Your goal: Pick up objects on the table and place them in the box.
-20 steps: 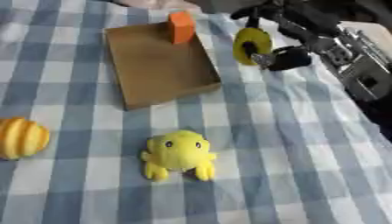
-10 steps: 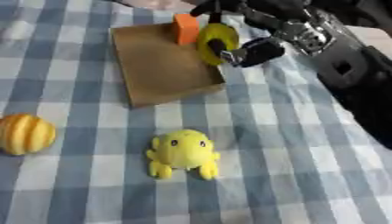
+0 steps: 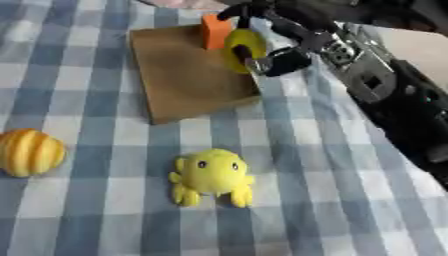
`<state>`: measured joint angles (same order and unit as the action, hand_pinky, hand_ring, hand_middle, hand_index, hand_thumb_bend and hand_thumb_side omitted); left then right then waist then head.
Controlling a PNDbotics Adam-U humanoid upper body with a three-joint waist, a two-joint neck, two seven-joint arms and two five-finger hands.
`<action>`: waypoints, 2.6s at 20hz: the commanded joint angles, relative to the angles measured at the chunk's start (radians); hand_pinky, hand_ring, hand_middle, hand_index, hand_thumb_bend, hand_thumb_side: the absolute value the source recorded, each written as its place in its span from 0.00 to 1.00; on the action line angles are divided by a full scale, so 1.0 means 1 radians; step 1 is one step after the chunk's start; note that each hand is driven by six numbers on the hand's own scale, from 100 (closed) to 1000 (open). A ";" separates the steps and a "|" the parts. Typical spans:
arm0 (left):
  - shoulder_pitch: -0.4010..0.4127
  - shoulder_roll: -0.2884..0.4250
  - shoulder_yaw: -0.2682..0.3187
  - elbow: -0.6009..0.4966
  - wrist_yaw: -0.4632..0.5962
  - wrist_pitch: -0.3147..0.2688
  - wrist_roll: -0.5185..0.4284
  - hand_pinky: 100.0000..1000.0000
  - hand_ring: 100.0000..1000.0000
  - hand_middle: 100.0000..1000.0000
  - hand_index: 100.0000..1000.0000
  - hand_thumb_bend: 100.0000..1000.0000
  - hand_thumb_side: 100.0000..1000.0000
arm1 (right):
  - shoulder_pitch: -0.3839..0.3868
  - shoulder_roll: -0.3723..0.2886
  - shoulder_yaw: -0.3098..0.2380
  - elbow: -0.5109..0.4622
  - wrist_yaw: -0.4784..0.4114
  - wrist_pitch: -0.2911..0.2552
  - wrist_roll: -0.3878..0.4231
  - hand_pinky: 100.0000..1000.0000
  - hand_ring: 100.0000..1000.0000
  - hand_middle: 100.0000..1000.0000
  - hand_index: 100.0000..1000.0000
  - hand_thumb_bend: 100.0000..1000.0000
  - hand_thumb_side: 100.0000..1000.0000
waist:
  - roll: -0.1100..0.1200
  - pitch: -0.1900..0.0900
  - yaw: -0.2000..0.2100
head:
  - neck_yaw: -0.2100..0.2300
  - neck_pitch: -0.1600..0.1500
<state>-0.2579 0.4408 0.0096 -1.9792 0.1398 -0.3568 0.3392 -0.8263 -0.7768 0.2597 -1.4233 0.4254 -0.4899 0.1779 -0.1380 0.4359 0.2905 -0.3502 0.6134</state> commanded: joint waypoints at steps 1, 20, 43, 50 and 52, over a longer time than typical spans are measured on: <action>-0.010 0.017 0.002 -0.021 0.004 -0.002 -0.006 0.98 0.74 0.70 0.85 0.00 0.61 | -0.008 -0.014 -0.002 0.003 0.015 -0.014 -0.003 0.69 0.60 0.37 0.60 0.00 0.12 | 0.012 -0.017 0.002 | -0.004 -0.014; -0.008 0.012 0.002 -0.021 0.005 0.001 -0.008 0.99 0.74 0.70 0.85 0.00 0.61 | 0.026 -0.012 0.019 -0.018 0.185 0.024 0.116 0.82 0.89 0.83 0.88 0.00 0.14 | 0.014 -0.021 -0.009 | 0.008 -0.009; 0.015 0.019 0.013 -0.021 0.008 -0.002 0.001 0.98 0.74 0.70 0.85 0.00 0.59 | 0.102 -0.132 -0.070 -0.350 -0.176 0.162 0.145 0.85 0.91 0.83 0.95 0.00 0.11 | 0.039 -0.063 -0.051 | 0.039 0.017; 0.015 0.018 0.014 -0.021 0.008 -0.004 0.005 0.98 0.74 0.70 0.85 0.00 0.59 | 0.215 -0.211 -0.048 -0.570 -0.164 0.115 0.161 0.83 0.91 0.84 0.94 0.00 0.11 | 0.047 -0.063 -0.063 | 0.041 0.023; 0.014 0.017 0.013 -0.021 0.009 -0.003 0.004 0.98 0.74 0.70 0.85 0.00 0.59 | 0.233 -0.219 -0.029 -0.575 -0.144 0.047 0.158 0.82 0.90 0.83 0.94 0.00 0.11 | 0.051 -0.063 -0.065 | 0.041 0.027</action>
<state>-0.2383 0.4395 0.0131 -1.9792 0.1450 -0.3578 0.3408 -0.5859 -0.9548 0.2327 -1.9732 0.2696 -0.4115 0.3367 -0.0932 0.3982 0.2266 -0.3093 0.6340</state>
